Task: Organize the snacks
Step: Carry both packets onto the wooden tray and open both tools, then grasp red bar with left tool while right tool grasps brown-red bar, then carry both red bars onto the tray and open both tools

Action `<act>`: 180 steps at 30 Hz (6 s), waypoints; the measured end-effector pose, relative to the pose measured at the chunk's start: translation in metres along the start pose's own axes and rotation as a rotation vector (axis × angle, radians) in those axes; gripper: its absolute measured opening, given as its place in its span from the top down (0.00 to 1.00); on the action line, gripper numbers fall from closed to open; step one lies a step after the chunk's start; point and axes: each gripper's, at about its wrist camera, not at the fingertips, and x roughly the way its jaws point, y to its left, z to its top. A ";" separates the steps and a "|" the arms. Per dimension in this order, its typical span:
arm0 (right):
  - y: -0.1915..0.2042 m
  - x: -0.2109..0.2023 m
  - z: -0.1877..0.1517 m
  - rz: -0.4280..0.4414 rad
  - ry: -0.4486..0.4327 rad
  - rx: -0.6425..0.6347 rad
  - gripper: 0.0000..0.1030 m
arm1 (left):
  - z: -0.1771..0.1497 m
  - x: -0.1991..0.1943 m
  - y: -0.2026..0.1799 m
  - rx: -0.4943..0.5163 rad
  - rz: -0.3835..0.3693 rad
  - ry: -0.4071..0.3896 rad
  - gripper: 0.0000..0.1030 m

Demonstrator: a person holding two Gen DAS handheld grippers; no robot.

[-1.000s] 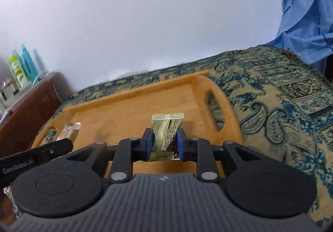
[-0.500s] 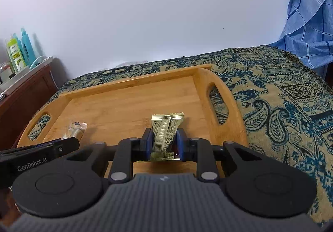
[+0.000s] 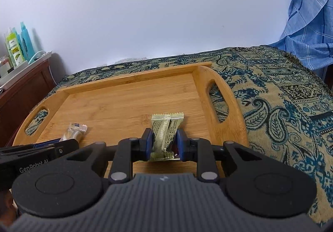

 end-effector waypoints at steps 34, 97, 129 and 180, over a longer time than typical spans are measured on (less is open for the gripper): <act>-0.005 -0.008 0.000 0.037 -0.017 0.021 0.46 | -0.001 -0.013 -0.007 0.071 0.028 -0.031 0.58; -0.033 -0.136 -0.101 -0.052 0.004 -0.080 0.52 | -0.131 -0.142 -0.027 0.211 -0.119 0.000 0.68; -0.043 -0.133 -0.044 -0.021 -0.231 0.094 0.73 | -0.045 -0.148 -0.015 0.080 -0.047 -0.168 0.77; -0.004 -0.004 0.013 -0.064 -0.014 0.012 0.73 | 0.005 -0.009 0.049 -0.001 0.177 0.013 0.76</act>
